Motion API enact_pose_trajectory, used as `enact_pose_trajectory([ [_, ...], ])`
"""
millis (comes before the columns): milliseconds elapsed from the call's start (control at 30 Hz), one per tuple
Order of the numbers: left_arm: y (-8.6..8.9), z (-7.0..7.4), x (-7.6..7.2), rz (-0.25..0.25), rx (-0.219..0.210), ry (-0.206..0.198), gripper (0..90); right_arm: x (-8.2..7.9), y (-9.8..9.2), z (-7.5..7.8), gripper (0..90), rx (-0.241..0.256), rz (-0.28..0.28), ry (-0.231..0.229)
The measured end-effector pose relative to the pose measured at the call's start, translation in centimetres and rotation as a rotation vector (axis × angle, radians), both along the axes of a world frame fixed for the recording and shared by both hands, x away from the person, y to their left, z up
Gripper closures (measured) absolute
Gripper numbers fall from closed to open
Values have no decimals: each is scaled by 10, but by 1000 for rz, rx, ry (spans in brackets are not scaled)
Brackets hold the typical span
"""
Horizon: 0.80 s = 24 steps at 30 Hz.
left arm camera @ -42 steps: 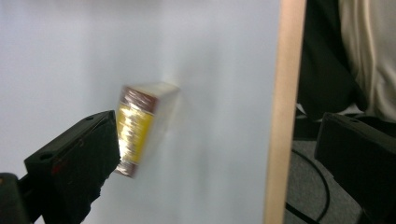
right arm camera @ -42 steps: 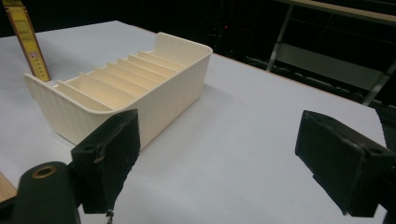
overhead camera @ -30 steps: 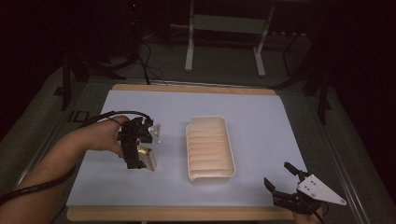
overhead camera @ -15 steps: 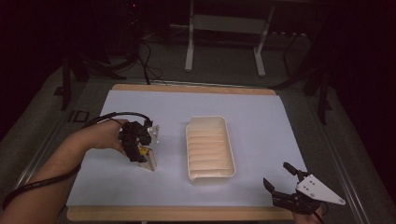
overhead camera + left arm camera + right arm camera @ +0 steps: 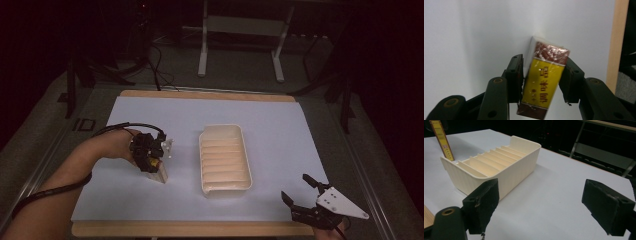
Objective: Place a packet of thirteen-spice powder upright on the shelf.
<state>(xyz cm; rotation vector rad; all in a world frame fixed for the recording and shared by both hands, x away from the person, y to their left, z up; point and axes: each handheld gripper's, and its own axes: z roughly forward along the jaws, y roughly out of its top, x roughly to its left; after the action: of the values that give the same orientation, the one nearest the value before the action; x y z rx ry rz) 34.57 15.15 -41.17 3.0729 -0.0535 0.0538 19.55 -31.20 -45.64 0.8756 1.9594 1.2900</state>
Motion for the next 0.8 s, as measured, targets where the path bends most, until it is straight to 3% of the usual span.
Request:
enact_pose_trajectory([
  [300,-4,0,3,-6,27,-6,669,0,0,0,145,0,6,2],
  [400,-4,2,5,24,26,-2,676,0,0,0,146,1,6,1],
  [533,-4,10,6,58,-13,17,677,0,0,0,146,2,7,2],
  [800,-8,22,8,141,-17,59,677,0,0,0,148,1,9,5],
])
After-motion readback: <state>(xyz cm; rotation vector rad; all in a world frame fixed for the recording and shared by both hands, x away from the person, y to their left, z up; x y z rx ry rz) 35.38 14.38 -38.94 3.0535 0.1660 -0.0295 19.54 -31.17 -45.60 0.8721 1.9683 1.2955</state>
